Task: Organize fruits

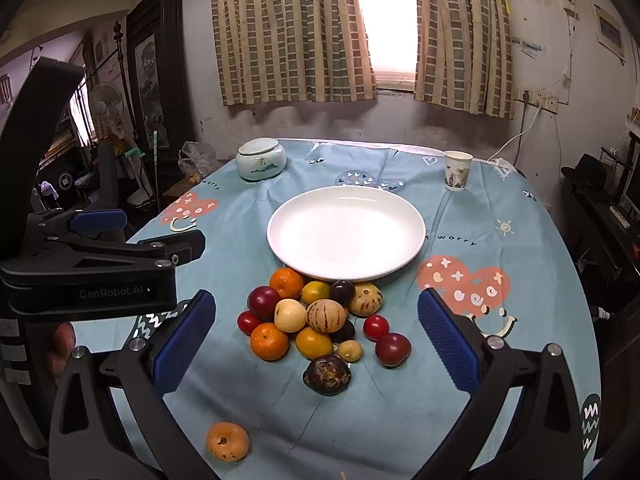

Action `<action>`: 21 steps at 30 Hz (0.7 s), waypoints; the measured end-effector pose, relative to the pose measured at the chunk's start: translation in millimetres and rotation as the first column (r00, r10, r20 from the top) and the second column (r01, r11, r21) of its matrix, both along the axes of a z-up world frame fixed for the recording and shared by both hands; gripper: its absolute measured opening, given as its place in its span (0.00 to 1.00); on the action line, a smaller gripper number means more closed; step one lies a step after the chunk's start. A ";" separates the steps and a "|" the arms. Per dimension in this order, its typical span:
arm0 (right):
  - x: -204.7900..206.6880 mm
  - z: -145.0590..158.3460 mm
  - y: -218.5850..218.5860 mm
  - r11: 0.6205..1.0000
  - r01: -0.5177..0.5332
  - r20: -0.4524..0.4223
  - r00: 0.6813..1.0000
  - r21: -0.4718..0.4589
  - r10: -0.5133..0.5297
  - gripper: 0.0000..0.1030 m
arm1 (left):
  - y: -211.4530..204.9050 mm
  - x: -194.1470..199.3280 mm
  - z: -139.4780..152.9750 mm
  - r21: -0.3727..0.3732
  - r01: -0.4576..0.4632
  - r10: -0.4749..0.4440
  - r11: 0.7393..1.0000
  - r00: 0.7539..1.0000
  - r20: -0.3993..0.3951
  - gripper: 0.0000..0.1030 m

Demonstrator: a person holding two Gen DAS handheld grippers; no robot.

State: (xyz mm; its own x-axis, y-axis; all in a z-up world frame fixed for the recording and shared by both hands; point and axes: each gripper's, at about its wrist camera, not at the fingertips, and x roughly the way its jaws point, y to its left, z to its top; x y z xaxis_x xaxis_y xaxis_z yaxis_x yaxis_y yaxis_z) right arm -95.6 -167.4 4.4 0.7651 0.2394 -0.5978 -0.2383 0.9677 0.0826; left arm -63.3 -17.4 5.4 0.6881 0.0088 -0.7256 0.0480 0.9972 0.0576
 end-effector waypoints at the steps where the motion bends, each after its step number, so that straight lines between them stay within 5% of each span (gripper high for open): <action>1: -0.9 0.0 -0.4 1.000 -0.003 0.001 1.000 -0.002 0.003 0.99 | -1.1 -1.5 -0.7 0.000 -0.002 0.002 1.000 1.000 -0.002 0.98; 14: -4.2 -9.4 -17.7 1.000 0.009 -0.046 0.999 -0.021 -0.010 0.99 | -13.7 -9.3 -18.1 0.002 0.015 -0.015 1.000 0.999 -0.049 0.98; 21: -5.0 -23.1 -39.8 0.999 0.036 -0.106 0.994 -0.028 -0.039 0.99 | -7.6 -31.0 -41.6 0.002 0.141 -0.140 0.990 0.985 -0.103 0.98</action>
